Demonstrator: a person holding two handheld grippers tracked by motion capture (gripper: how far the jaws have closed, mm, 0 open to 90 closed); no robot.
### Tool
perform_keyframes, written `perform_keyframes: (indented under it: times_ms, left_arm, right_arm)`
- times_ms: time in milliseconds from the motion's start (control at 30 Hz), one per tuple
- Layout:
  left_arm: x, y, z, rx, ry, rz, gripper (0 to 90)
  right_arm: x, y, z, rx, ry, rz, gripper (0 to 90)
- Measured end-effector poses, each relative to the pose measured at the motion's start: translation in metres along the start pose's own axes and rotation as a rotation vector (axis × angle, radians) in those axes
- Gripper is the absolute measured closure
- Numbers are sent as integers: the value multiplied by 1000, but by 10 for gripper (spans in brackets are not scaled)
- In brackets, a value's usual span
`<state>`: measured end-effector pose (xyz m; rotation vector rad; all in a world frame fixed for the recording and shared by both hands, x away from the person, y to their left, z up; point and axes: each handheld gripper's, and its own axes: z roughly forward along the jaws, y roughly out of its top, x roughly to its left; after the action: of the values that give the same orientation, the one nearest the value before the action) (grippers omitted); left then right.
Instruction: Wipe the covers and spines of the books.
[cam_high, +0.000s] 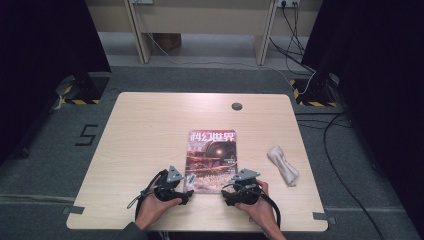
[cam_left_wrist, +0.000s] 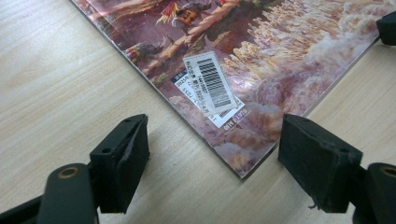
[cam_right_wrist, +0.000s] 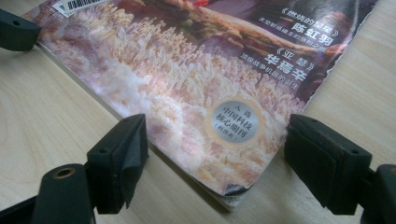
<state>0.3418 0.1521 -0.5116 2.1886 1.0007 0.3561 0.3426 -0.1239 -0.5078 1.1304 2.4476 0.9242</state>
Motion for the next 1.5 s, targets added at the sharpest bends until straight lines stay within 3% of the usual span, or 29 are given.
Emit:
perform_keyframes:
  times_ms: [267, 600, 800, 933, 1100, 1233, 1500]
  left_arm:
    - [-4, 0, -2, -19, -29, 2, 248]
    - [-5, -5, -10, -44, -54, -24, 212]
    - [-6, -7, -14, -54, -63, -36, 185]
    - [-5, -9, -17, -57, -76, -47, 184]
    - [-2, -16, -24, -58, -79, -51, 175]
    - [1, -21, -28, -59, -80, -64, 173]
    - [3, -23, -31, -63, -79, -69, 171]
  right_arm:
    - [-3, -1, -1, -11, 14, 9, 239]
    - [-13, -5, -11, -57, 55, 71, 259]
    - [-23, -6, -20, -83, 31, 71, 224]
    - [-34, -6, -26, -99, -16, 80, 225]
    - [-61, -12, -38, -123, -129, 84, 324]
    - [-80, -16, -47, -136, -189, 113, 400]
    - [-118, -32, -62, -133, -319, 208, 454]
